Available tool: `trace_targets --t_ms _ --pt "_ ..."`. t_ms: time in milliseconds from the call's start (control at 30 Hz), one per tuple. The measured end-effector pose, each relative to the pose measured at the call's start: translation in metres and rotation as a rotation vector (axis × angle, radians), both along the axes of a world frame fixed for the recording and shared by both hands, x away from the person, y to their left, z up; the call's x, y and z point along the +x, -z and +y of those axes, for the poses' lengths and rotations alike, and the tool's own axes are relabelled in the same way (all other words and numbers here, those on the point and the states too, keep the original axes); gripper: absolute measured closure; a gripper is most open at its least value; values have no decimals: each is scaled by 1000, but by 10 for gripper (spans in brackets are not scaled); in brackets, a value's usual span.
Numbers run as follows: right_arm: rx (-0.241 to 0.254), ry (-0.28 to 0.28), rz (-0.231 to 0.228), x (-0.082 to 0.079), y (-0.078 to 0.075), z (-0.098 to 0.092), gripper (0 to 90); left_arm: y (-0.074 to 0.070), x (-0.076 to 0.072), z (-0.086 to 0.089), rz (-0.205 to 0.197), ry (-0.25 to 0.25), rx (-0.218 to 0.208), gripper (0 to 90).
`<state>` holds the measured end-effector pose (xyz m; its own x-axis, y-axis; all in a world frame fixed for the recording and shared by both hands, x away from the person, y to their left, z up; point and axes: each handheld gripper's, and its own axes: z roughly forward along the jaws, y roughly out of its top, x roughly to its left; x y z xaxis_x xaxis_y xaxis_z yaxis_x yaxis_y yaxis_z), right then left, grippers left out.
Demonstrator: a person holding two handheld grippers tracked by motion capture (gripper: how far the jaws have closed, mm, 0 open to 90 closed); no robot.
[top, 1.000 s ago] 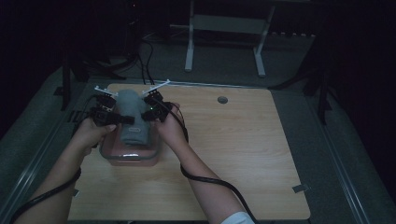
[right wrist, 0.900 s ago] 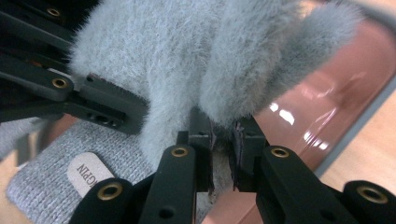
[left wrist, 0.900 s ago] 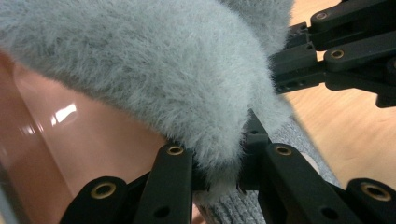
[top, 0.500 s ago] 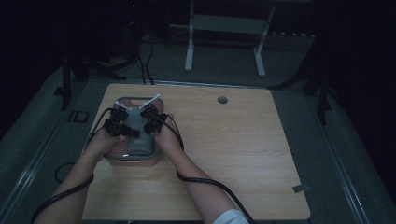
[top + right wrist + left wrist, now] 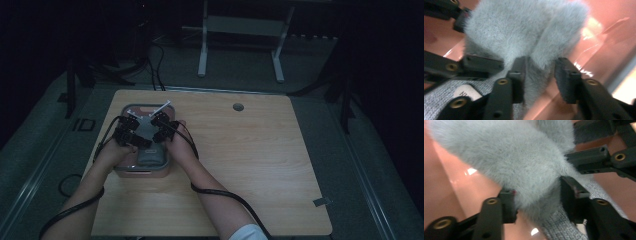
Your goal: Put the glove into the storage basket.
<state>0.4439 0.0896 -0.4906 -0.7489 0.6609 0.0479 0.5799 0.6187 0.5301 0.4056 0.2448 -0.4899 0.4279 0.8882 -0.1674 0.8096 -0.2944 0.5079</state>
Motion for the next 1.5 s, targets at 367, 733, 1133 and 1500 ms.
trace_targets --t_ms 367,733,1133,1500 --pt "137 -20 -50 -8 -33 -20 337 -25 -41 7 -164 24 -95 281" --pt "165 -118 -74 -25 -41 -37 171 -29 -73 3 -241 66 -132 152" --pt "180 -156 -127 -49 -38 -70 172 -28 -112 -3 -328 112 -172 150" --pt "158 -219 -122 -63 -22 -95 154 -14 -150 -13 -365 187 -221 149"
